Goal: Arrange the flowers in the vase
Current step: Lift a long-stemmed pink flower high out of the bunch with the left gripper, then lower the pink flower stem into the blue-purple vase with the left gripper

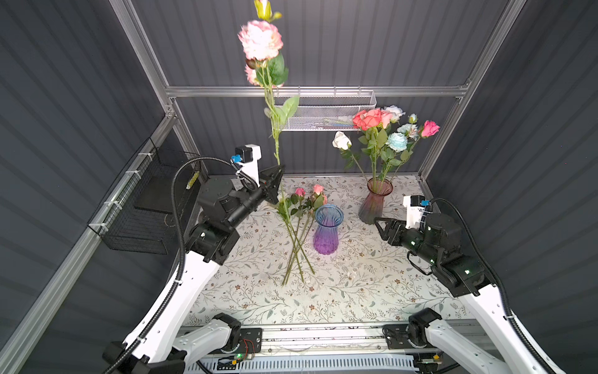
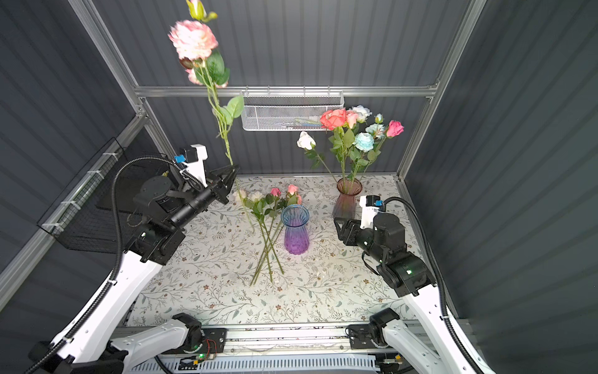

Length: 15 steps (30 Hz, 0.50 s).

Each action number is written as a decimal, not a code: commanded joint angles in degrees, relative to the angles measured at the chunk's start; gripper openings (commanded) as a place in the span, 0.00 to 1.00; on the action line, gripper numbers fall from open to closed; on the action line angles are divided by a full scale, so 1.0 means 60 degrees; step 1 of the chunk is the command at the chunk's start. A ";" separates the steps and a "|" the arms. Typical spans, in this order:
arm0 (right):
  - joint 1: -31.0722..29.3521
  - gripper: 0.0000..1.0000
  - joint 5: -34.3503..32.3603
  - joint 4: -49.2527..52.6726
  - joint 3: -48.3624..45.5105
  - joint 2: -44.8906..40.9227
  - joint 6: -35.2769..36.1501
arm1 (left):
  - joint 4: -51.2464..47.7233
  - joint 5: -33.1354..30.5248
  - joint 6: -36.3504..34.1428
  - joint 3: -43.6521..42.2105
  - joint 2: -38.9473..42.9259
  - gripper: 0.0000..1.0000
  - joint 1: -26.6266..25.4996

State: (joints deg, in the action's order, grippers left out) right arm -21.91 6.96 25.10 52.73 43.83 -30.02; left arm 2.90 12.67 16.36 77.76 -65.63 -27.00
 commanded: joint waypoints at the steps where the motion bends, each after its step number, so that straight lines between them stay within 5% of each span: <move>1: -0.0065 0.57 -0.0285 -0.0153 -0.0048 -0.0127 -0.0138 | 0.1795 0.0726 0.0841 0.1305 -0.0935 0.00 -0.0088; 7: -0.0076 0.58 -0.0436 -0.0197 -0.0314 -0.0499 -0.0127 | 0.2603 0.0766 0.1476 0.2866 -0.2713 0.00 -0.0610; 15: -0.0063 0.58 -0.0776 0.0088 -0.0469 -0.0756 0.0066 | 0.3166 0.0332 0.1560 0.1983 -0.3555 0.00 -0.1136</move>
State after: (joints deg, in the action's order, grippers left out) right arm -22.09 3.75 25.04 50.74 39.97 -30.55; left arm 18.33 15.38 24.93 91.77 -87.05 -33.04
